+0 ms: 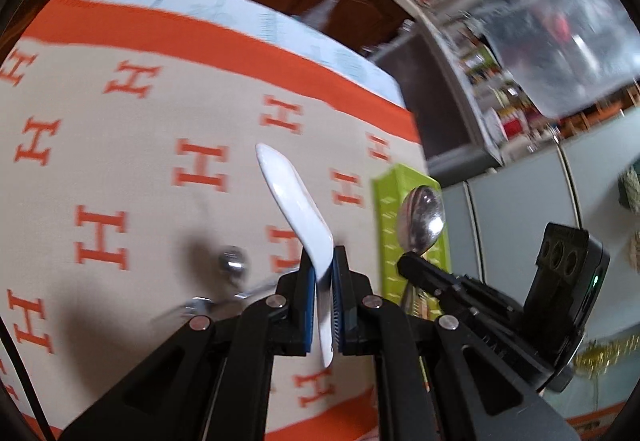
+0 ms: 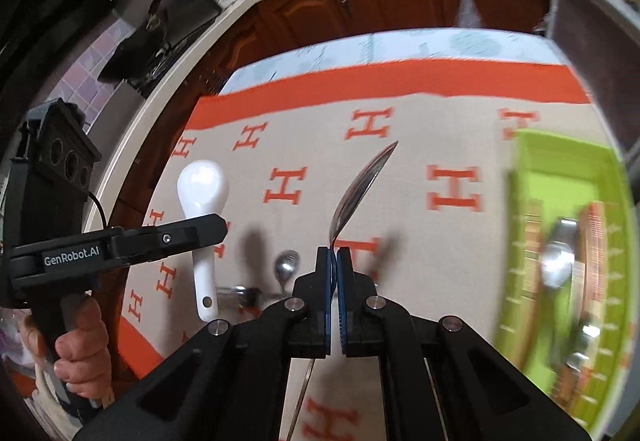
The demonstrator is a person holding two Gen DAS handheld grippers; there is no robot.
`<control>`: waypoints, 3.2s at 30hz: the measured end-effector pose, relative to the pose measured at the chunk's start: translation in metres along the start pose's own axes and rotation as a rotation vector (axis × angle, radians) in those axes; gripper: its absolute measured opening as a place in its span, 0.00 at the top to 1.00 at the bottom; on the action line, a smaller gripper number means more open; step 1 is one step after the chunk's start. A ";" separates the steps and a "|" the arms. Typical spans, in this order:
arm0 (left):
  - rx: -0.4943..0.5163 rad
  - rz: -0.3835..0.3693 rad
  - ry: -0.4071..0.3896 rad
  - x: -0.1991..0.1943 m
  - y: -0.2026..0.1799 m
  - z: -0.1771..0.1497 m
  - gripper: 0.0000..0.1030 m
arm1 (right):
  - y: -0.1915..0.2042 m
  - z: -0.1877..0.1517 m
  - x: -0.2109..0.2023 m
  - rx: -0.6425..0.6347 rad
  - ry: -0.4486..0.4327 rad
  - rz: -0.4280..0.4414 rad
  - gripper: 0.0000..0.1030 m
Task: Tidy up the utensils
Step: 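Carry both spoons to the green tray and lower them in, then open both tools and move them back over the fork and small spoon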
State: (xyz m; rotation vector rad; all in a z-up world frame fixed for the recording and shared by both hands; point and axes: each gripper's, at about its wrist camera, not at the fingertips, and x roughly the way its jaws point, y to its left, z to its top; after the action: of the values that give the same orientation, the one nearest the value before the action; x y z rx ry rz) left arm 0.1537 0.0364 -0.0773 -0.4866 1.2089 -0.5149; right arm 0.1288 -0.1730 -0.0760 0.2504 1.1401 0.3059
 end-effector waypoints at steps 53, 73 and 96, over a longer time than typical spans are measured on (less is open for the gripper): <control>0.301 0.264 0.065 0.058 -0.116 -0.069 0.50 | -0.077 -0.104 -0.120 0.151 -0.087 -0.254 0.94; 0.350 0.458 -0.097 -0.008 -0.060 -0.088 0.46 | 0.026 -0.097 -0.084 -0.038 -0.021 -0.124 0.86; 0.242 0.432 -0.145 -0.050 0.026 -0.078 0.37 | 0.059 -0.057 0.021 -0.012 0.148 0.014 0.80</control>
State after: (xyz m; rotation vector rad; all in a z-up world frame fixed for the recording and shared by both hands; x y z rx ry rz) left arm 0.0687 0.0818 -0.0775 -0.0485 1.0563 -0.2441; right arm 0.0782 -0.1080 -0.0960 0.2286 1.2821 0.3483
